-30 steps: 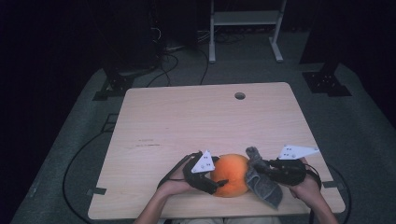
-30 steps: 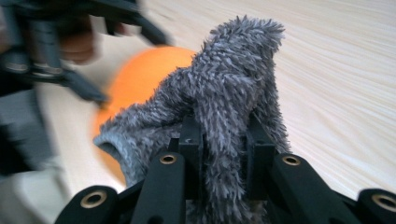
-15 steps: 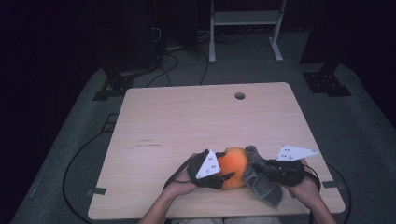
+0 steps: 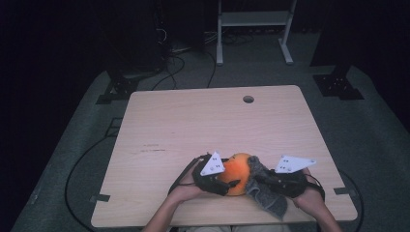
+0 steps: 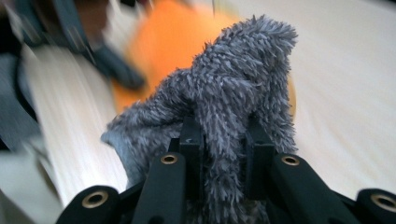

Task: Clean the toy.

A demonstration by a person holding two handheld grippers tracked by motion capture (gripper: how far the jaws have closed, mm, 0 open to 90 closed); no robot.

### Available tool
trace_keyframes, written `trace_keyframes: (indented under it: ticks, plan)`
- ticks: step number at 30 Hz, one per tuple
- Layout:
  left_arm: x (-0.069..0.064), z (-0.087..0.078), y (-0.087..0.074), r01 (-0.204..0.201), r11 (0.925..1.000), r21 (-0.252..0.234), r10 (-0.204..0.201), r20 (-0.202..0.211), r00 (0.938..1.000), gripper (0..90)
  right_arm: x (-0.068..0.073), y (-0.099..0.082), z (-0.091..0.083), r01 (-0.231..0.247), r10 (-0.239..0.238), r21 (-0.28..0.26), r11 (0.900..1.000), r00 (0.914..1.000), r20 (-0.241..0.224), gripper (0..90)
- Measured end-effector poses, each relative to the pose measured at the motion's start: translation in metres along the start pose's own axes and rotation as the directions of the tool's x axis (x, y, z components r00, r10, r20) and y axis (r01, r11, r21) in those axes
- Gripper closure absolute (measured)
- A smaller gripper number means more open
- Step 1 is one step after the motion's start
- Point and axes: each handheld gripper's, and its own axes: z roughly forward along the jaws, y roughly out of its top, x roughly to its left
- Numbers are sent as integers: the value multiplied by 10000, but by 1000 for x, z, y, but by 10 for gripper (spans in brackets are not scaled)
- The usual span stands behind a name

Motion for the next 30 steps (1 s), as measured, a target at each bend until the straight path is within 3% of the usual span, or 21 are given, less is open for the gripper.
trace_keyframes:
  ticks: [2, 3, 5, 6, 8, 11, 12, 15, 19, 22, 26, 28, 30]
  plan:
    - [-5, 0, 0, -742, 9972, 12, 742, 152, 9971, 283, 3, 8, -5, 49, -57, -598, 9982, 9999, -129, 733]
    - [-7, 0, 1, -840, 9964, 63, 839, 121, 9964, 284, 3, 11, -6, 85, -95, -688, 9976, 9999, -142, 733]
    - [-7, -1, 3, -818, 9965, 167, 816, 108, 9966, 273, 2, 10, -1, 149, -154, -499, 9986, 9998, -91, 733]
    - [-6, -2, 4, -655, 9977, 180, 653, 105, 9978, 247, 1, 7, 1, 102, -106, -420, 9991, 9999, -99, 734]
    - [-4, 0, 9, 125, 9997, 189, -127, 90, 9999, 156, 1, 3, 2, -71, 62, -422, 9991, 9998, -203, 734]
    - [-5, 4, 12, 411, 9982, 429, -413, 44, 9991, 117, 2, 3, 2, -19, 12, -416, 9991, 9999, -155, 734]
    - [-6, 3, 12, 403, 9984, 388, -405, 48, 9992, 141, 3, 3, 2, 8, -13, -409, 9992, 9999, -136, 734]
    - [-9, 1, 10, -273, 9994, 201, 277, -193, 9994, 280, 3, 3, 1, -3, -2, -410, 9992, 9999, -111, 735]
    - [-9, 0, 8, -801, 9968, 90, 801, -6, 9968, 317, 6, 4, -1, 133, -136, -382, 9992, 9999, -56, 734]
    - [-7, -3, 6, -845, 9964, 95, 844, 118, 9964, 330, 4, 3, -1, 141, -148, -448, 9989, 9998, -149, 734]
    - [-8, -4, 5, -977, 9952, 22, 976, 282, 9948, 330, -12, 1, -7, -484, 522, -787, 9957, 9975, 468, 734]
    - [-8, -4, 5, -1001, 9950, -32, 1002, 346, 9944, 322, -20, -4, -7, -752, 786, -663, 9950, 9957, 497, 733]
    - [-5, -2, 6, -760, 9971, 48, 758, 308, 9966, 263, -21, -8, -2, -819, 833, -373, 9959, 9958, 370, 734]
